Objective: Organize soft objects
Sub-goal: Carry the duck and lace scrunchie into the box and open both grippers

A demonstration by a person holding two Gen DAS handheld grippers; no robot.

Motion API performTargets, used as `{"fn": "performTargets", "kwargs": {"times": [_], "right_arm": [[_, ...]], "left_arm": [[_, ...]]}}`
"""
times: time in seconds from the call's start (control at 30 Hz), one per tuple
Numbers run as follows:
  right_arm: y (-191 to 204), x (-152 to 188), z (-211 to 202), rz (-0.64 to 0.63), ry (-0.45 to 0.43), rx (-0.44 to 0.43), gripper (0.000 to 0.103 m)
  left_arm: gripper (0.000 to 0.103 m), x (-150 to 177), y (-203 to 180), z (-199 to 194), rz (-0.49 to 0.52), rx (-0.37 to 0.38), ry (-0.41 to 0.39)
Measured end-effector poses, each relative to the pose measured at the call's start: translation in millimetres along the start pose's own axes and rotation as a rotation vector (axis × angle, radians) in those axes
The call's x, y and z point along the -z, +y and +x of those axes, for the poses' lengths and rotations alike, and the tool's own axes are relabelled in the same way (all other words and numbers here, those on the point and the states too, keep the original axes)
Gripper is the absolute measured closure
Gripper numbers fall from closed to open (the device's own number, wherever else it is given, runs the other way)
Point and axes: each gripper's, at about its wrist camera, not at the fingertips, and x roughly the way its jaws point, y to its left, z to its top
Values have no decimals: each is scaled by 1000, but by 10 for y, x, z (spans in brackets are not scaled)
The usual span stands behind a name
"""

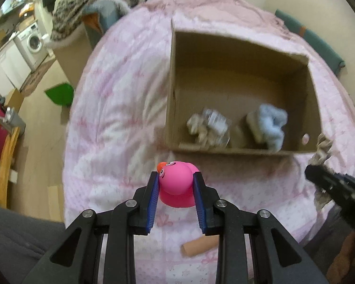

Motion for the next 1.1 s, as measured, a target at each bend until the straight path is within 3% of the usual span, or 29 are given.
{"fn": "performTargets", "kwargs": {"times": [0.23, 0.47, 0.73, 0.9, 1.1], "right_arm": [[-129, -303, -340, 38, -131, -28, 91], [-200, -619, -283, -1, -154, 4, 91], [-480, -675, 73, 71, -114, 40, 91], [-569, -627, 203, 80, -78, 73, 90], [-617, -635, 303, 97, -51, 94, 90]], "left_arm": [[77, -411, -81, -292, 33, 61, -114], [77, -791, -210, -214, 65, 50, -151], [77, -907, -403, 292, 109, 38, -140], [77, -843, -360, 616, 89, 24, -68], [77, -782, -389, 625, 135, 33, -99]]}}
